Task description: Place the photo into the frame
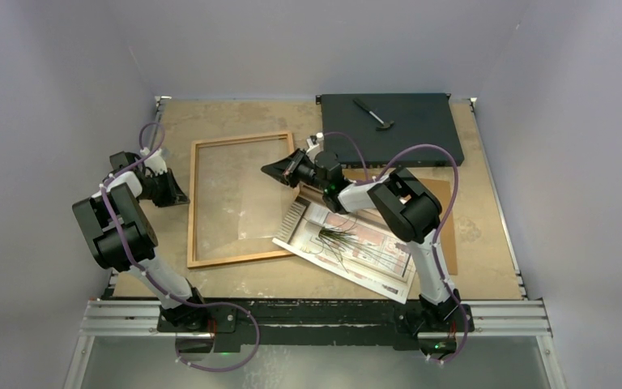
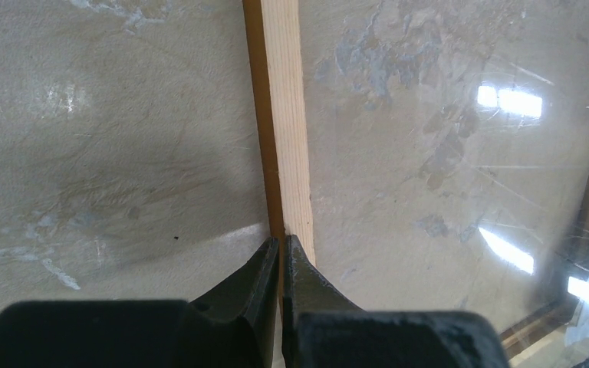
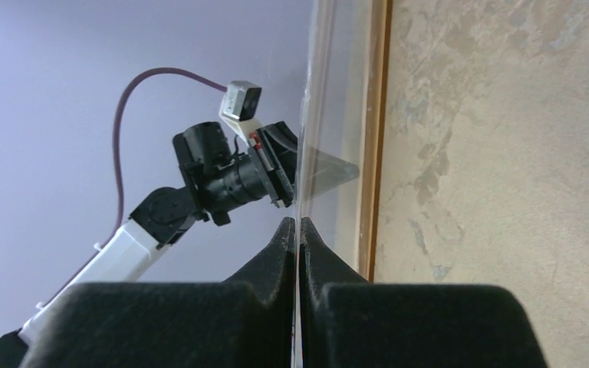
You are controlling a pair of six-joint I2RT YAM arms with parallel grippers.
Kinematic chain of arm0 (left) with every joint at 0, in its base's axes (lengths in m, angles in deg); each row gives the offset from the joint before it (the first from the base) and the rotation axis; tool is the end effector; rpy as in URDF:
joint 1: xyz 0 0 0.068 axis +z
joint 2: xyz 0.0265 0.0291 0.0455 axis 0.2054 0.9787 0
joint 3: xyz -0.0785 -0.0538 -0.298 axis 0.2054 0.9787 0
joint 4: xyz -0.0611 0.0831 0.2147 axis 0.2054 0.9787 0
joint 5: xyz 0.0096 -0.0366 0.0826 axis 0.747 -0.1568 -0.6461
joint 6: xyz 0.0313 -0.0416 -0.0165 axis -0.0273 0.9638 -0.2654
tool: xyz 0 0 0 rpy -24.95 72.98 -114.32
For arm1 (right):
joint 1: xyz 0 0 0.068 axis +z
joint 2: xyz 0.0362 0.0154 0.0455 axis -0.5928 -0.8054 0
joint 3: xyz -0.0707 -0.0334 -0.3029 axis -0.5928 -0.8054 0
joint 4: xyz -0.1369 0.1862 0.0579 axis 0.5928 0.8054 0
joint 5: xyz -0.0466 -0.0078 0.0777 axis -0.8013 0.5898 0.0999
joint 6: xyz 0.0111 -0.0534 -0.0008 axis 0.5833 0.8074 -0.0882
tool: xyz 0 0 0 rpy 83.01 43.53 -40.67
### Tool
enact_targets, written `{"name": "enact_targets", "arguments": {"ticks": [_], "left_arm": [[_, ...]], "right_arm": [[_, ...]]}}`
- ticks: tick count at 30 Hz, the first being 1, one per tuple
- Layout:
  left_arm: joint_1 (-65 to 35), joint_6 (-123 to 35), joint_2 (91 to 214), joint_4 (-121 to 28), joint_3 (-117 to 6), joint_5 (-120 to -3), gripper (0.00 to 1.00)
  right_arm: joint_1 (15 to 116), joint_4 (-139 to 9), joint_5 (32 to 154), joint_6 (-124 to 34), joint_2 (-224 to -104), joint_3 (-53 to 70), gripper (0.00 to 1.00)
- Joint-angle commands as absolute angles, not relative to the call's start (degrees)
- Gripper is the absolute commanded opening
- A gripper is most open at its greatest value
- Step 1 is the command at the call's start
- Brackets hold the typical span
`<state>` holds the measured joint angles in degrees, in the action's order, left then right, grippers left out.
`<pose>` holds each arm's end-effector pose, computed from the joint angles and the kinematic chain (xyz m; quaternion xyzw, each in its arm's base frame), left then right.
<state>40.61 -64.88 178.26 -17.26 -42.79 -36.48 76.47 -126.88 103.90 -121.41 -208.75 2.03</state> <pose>0.2904 0.1366 0.2169 -0.1041 0.9373 -0.2060 0.2613 0.3576 0.3168 0.2187 0.1347 0.6673 0.6907 0.2437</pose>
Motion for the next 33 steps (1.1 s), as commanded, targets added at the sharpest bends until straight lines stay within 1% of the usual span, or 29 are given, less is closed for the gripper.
{"name": "enact_targets", "arguments": {"ticks": [1, 4, 15, 20, 28, 33], "left_arm": [[39.8, -66.7, 180.6, -16.5, -41.9, -39.1, 0.03], [39.8, -66.6, 180.5, -16.5, -41.8, -39.0, 0.03], [39.8, -66.6, 180.5, -16.7, -41.7, -38.5, 0.03], [39.8, -66.7, 180.4, -16.8, -41.4, -38.5, 0.03], [40.0, -66.6, 180.6, -17.1, -41.4, -38.5, 0.03], [39.9, -66.5, 180.6, -17.2, -41.2, -38.5, 0.03]], "right_arm": [[78.4, -119.3, 107.1, -116.8, -206.4, 4.1, 0.00], [78.4, -114.5, 106.6, -112.4, -206.3, 4.9, 0.00], [78.3, -112.6, 105.4, -110.4, -206.7, 5.2, 0.00], [78.3, -112.2, 106.8, -110.2, -206.4, 5.0, 0.00], [77.2, -111.5, 112.1, -110.3, -205.9, 4.1, 0.00], [76.4, -107.6, 113.9, -108.2, -205.1, 4.7, 0.00]]}}
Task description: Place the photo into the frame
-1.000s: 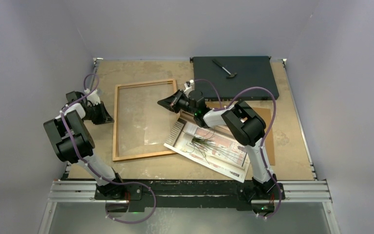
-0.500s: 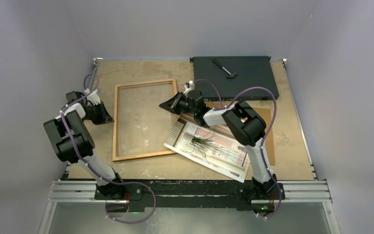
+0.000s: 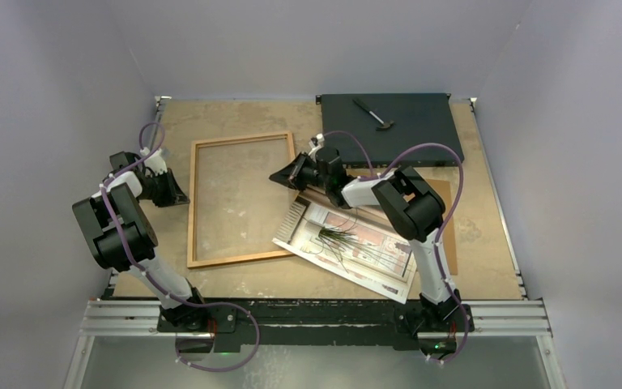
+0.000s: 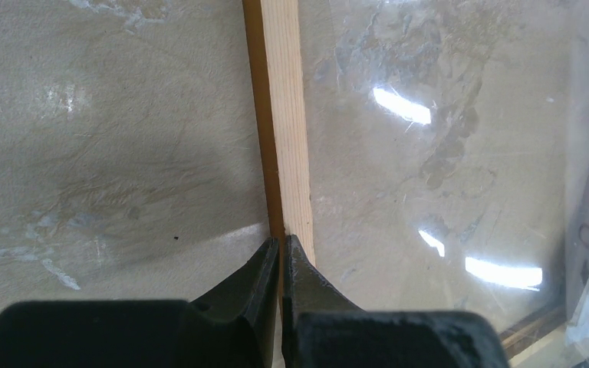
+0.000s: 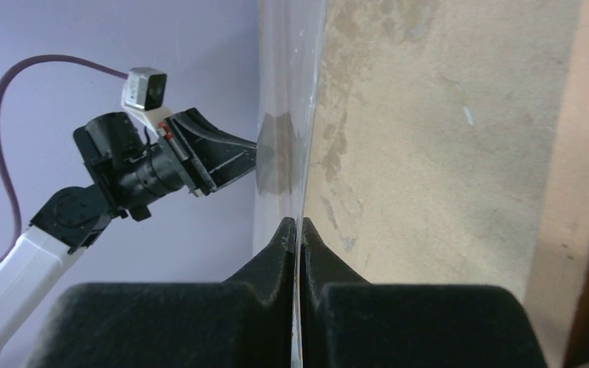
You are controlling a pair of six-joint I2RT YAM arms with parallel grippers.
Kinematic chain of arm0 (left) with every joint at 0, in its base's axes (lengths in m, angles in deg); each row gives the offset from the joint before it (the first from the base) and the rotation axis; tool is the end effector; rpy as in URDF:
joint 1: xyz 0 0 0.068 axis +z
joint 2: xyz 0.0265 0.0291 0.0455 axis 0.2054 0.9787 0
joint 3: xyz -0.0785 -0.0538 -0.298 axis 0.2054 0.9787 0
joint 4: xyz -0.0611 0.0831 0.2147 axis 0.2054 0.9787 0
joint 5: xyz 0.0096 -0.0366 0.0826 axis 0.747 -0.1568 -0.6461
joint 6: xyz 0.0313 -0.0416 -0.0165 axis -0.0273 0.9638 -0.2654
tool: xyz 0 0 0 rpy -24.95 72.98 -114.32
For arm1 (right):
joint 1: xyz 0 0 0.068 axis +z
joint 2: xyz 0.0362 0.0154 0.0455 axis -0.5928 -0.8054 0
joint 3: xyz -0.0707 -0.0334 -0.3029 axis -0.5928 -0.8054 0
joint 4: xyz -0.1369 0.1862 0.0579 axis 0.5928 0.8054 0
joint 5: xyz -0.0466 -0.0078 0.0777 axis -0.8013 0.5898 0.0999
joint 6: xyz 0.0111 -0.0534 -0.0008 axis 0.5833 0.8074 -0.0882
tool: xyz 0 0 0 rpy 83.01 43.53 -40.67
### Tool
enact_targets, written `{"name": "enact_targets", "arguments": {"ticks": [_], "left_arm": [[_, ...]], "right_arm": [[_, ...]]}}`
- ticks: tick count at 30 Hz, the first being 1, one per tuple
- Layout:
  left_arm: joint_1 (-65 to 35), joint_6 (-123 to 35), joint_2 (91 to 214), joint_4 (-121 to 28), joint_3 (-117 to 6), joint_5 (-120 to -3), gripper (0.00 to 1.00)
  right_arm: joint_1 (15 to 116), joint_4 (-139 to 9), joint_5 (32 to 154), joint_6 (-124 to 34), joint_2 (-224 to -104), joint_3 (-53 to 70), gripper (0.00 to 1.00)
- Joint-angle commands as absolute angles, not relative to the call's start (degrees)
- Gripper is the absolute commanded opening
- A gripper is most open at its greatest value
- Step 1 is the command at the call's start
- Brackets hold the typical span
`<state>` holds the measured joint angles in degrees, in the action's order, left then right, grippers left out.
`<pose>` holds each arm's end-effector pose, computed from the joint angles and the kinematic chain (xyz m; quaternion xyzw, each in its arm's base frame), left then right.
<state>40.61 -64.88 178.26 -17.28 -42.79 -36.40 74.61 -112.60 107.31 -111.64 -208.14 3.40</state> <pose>0.2904 0.1366 0.2169 -0.1039 0.9371 -0.2066 0.2616 0.3672 0.3073 0.2034 0.1033 0.7434 0.6159 0.2394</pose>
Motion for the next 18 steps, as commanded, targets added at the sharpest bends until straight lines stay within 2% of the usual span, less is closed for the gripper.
{"name": "enact_targets", "arguments": {"ticks": [1, 18], "left_arm": [[39.9, -66.6, 180.6, -17.2, -41.1, -38.3, 0.03], [39.9, -66.3, 180.3, -17.3, -40.9, -37.8, 0.02]], "right_arm": [[76.3, -107.5, 113.9, -108.0, -204.8, 4.4, 0.00], [76.8, -99.7, 109.1, -102.9, -205.2, 8.3, 0.00]]}}
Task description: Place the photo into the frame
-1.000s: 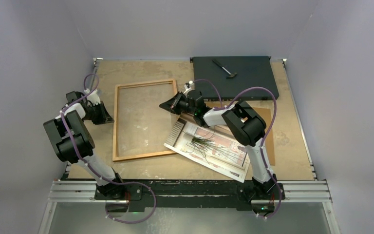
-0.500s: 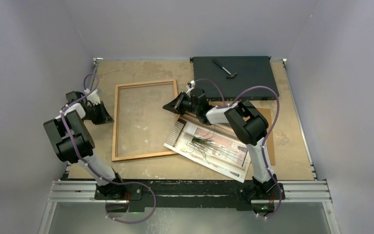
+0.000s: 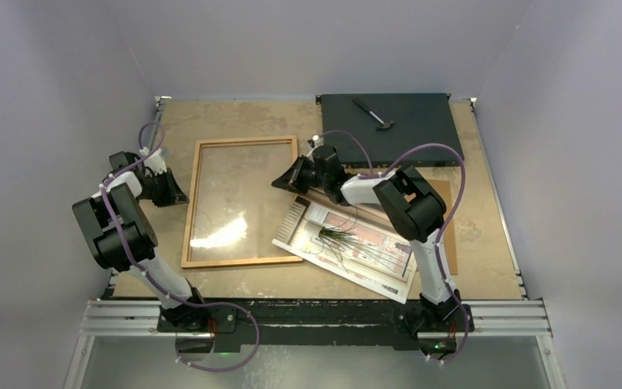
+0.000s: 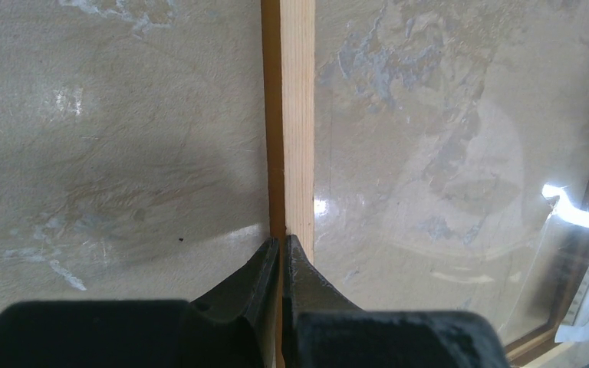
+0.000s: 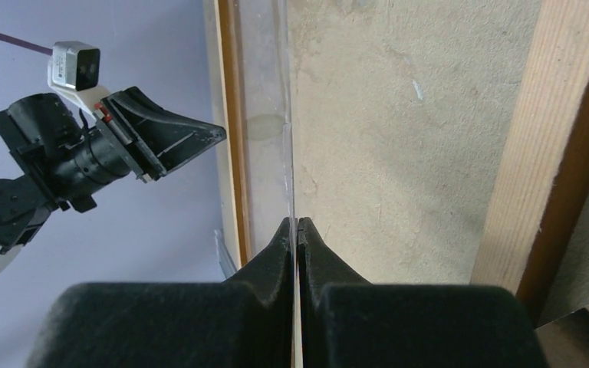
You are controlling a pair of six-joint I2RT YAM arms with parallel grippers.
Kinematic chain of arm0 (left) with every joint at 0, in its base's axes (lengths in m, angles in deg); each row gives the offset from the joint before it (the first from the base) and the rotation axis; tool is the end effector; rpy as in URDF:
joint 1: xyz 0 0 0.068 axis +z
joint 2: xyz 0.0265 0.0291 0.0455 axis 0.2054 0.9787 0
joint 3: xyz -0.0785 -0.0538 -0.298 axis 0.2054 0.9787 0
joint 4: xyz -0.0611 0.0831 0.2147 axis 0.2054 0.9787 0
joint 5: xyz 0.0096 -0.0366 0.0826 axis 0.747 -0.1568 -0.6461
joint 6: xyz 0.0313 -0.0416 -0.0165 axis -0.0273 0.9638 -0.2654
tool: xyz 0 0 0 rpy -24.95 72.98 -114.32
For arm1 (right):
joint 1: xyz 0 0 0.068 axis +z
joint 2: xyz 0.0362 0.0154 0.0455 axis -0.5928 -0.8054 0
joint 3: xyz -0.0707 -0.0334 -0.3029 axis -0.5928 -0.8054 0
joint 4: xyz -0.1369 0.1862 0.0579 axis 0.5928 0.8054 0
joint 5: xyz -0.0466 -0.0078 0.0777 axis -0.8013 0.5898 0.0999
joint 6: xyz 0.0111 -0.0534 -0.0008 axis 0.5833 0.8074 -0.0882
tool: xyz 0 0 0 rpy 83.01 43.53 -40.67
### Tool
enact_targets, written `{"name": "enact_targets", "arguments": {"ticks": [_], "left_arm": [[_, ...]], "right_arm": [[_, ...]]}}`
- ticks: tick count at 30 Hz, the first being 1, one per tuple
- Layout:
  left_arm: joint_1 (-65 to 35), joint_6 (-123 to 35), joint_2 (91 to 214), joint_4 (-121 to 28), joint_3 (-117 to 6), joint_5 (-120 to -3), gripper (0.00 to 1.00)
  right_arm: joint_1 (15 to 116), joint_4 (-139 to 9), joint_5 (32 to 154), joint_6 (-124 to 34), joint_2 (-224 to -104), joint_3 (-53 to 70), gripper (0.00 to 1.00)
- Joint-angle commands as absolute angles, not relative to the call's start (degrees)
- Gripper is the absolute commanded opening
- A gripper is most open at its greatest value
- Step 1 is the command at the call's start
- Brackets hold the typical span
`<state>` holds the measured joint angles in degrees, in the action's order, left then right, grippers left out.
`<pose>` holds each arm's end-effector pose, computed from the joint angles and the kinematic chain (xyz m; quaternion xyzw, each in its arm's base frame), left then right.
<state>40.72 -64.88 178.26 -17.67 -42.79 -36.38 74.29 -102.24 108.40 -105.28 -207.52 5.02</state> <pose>0.2908 0.1375 0.2172 -0.1037 0.9365 -0.2053 0.2648 0.3681 0.3053 0.1974 0.0796 0.7874 0.5669 0.2286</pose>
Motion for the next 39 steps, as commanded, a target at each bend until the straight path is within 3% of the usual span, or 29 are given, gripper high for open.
{"name": "enact_targets", "arguments": {"ticks": [1, 6, 17, 25, 39], "left_arm": [[39.9, -66.3, 180.2, -17.3, -40.8, -37.8, 0.02], [40.1, -66.7, 180.0, -17.3, -40.8, -37.8, 0.02], [40.9, -67.4, 179.9, -16.8, -40.7, -37.1, 0.02], [41.5, -67.8, 180.2, -16.6, -40.8, -36.6, 0.02], [42.0, -68.7, 179.4, -13.5, -43.7, -35.4, 0.03]], "right_arm": [[76.9, -99.2, 108.8, -102.8, -205.2, 8.6, 0.01], [77.3, -95.2, 107.7, -100.6, -204.7, 10.4, 0.11], [76.9, -74.5, 103.3, -88.2, -200.1, 15.9, 0.97], [73.5, -63.9, 97.9, -80.7, -194.5, 14.4, 0.99], [63.4, -51.8, 78.7, -79.7, -178.3, -1.0, 0.99]]}}
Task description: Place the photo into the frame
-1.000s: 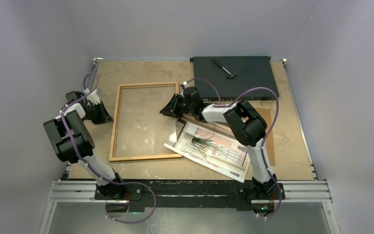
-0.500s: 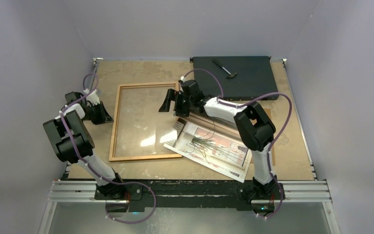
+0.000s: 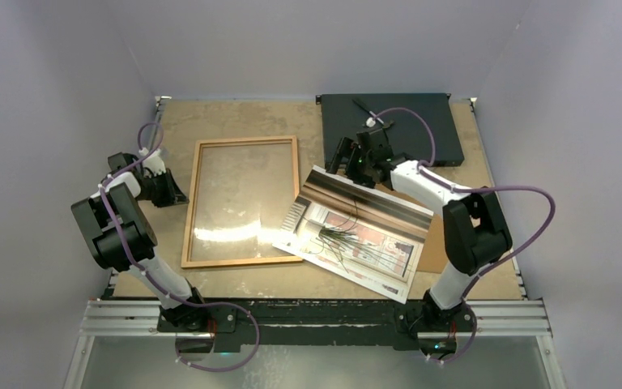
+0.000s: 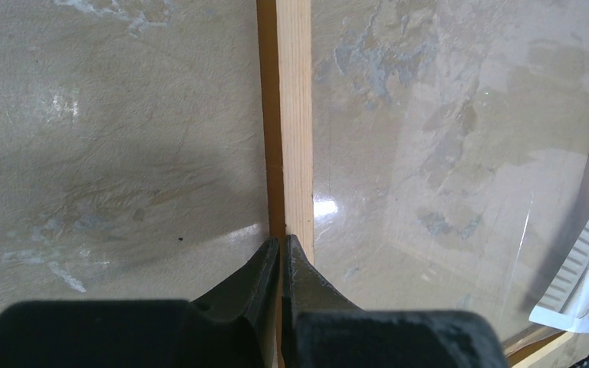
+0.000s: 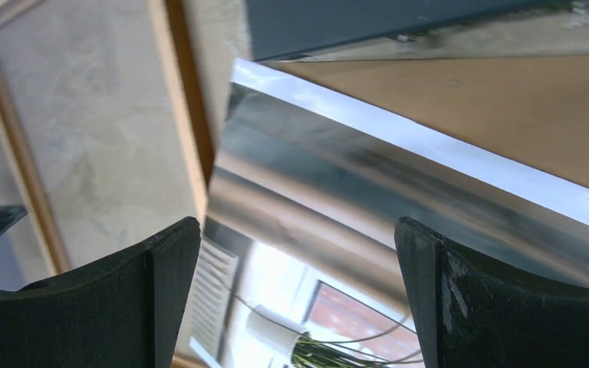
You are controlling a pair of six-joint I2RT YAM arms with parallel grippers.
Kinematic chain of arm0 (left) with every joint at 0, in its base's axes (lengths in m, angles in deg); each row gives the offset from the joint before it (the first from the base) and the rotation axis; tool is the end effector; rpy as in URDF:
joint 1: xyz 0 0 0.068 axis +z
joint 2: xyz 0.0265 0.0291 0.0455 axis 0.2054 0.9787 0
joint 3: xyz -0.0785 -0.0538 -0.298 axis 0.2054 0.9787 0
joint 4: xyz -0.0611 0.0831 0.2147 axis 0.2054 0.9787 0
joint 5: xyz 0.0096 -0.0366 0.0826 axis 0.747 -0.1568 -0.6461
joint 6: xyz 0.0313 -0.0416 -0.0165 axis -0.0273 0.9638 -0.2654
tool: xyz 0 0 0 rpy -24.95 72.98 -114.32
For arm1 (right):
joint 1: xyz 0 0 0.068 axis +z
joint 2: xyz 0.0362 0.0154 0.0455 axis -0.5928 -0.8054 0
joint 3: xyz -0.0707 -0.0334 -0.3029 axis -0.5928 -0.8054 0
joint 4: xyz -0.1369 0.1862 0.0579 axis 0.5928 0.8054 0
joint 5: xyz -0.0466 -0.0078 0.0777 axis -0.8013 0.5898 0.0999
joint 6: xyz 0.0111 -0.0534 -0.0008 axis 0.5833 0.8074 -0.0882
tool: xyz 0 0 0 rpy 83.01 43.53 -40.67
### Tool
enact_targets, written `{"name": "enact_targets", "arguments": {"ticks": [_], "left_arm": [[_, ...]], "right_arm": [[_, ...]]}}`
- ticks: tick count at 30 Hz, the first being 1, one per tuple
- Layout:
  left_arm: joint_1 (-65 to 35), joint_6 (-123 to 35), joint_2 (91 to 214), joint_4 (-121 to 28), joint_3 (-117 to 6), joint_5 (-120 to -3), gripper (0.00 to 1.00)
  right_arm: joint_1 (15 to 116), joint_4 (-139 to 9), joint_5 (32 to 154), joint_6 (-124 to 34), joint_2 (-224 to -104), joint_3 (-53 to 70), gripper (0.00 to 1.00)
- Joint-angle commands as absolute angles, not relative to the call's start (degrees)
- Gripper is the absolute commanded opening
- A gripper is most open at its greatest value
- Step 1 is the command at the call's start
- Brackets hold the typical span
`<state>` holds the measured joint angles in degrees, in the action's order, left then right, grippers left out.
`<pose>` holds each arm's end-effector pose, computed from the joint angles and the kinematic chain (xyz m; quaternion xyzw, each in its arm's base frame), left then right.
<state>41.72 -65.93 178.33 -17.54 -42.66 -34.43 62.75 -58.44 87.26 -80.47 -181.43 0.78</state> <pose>0.2881 0.1412 0.2168 -0.1003 0.9326 -0.2169 0.2706 0.3325 0.1666 0.2870 0.1168 0.8908 0.2633 0.3514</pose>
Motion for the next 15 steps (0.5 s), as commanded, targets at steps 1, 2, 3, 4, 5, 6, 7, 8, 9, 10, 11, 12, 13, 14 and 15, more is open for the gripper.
{"name": "enact_targets", "arguments": {"ticks": [1, 2, 3, 4, 5, 6, 7, 8, 9, 10, 11, 12, 13, 14, 15], "left_arm": [[42.0, -68.9, 179.0, -13.1, -44.2, -35.3, 0.03], [42.0, -69.0, 178.7, -12.7, -44.6, -35.2, 0.04], [42.0, -69.2, 178.6, -12.0, -45.2, -35.0, 0.05], [42.0, -69.3, 178.6, -11.5, -45.7, -34.8, 0.06], [42.0, -69.3, 178.6, -11.3, -46.0, -34.5, 0.07], [42.0, -69.3, 178.6, -11.1, -46.2, -34.4, 0.07], [42.0, -69.3, 178.6, -11.2, -46.3, -34.2, 0.08], [42.0, -69.4, 178.7, -11.3, -46.4, -34.2, 0.08], [42.0, -69.5, 178.7, -11.2, -46.5, -34.1, 0.08], [42.0, -69.6, 178.7, -11.2, -46.5, -34.1, 0.08], [41.9, -69.9, 178.8, -10.7, -46.7, -34.1, 0.08], [41.9, -70.3, 178.9, -10.2, -47.1, -34.0, 0.08], [42.0, -70.8, 178.9, -9.6, -47.7, -33.9, 0.08], [42.0, -71.1, 178.8, -9.0, -48.1, -33.9, 0.08], [42.0, -71.6, 178.8, -8.3, -48.6, -33.7, 0.09]], "right_arm": [[62.6, -50.2, 77.4, -80.8, -177.7, -1.7, 0.99], [61.5, -48.4, 76.6, -82.1, -177.0, -2.7, 0.99], [59.6, -46.8, 76.3, -83.3, -176.0, -4.5, 0.99], [57.5, -46.1, 76.3, -84.1, -174.6, -6.5, 0.99], [55.5, -46.2, 76.5, -84.5, -172.7, -8.8, 0.99], [53.5, -46.4, 76.5, -84.9, -170.3, -11.2, 0.99], [51.8, -46.9, 76.4, -85.3, -168.1, -13.1, 0.99], [50.1, -47.3, 76.2, -85.4, -165.1, -15.0, 0.99], [47.9, -47.3, 76.1, -85.5, -163.3, -16.3, 0.99], [46.5, -47.2, 76.2, -85.8, -162.0, -17.3, 0.99], [44.8, -46.9, 76.7, -86.2, -160.9, -18.3, 0.99], [43.3, -46.4, 77.3, -86.5, -160.1, -19.1, 0.99], [42.0, -45.8, 78.0, -86.7, -159.4, -19.9, 0.99], [41.0, -44.8, 78.6, -86.6, -158.7, -20.6, 0.99], [40.3, -43.5, 79.6, -86.3, -157.9, -21.2, 0.99]]}}
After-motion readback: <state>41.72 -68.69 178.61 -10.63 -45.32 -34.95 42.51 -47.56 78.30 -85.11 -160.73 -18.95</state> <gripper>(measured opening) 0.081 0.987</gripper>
